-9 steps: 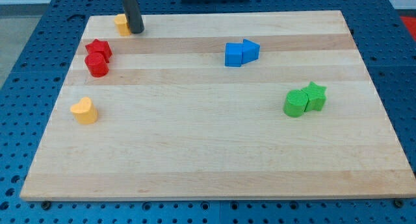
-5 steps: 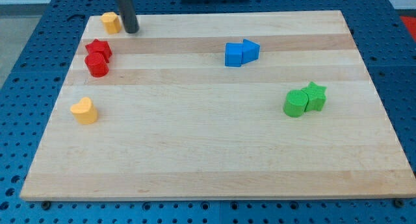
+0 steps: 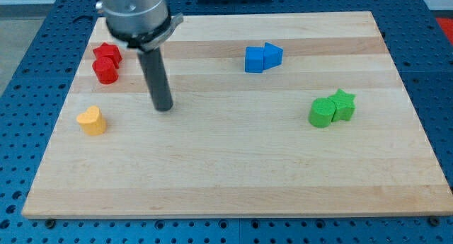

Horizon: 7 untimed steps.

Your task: Nudge yellow heart a bit right

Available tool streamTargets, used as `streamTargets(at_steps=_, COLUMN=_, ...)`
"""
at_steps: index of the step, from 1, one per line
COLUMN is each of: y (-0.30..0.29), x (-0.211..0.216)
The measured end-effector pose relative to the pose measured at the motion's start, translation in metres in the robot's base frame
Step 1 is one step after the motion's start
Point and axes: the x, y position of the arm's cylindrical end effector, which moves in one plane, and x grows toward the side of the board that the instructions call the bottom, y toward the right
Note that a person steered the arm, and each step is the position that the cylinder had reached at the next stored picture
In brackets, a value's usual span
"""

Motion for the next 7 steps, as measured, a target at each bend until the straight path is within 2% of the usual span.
streamTargets(at_steps=1, y=-0.031, x=0.039)
streamTargets(at_steps=2, y=-0.105, x=0.064)
streamTargets(at_steps=3, y=-0.16, x=0.05)
streamTargets(at_steps=4, y=-0.148, x=0.01)
streamTargets(at_steps=5, y=-0.102, x=-0.001)
streamTargets(at_steps=6, y=-0.107, x=-0.001)
streamTargets(at_steps=7, y=-0.149, x=0.014)
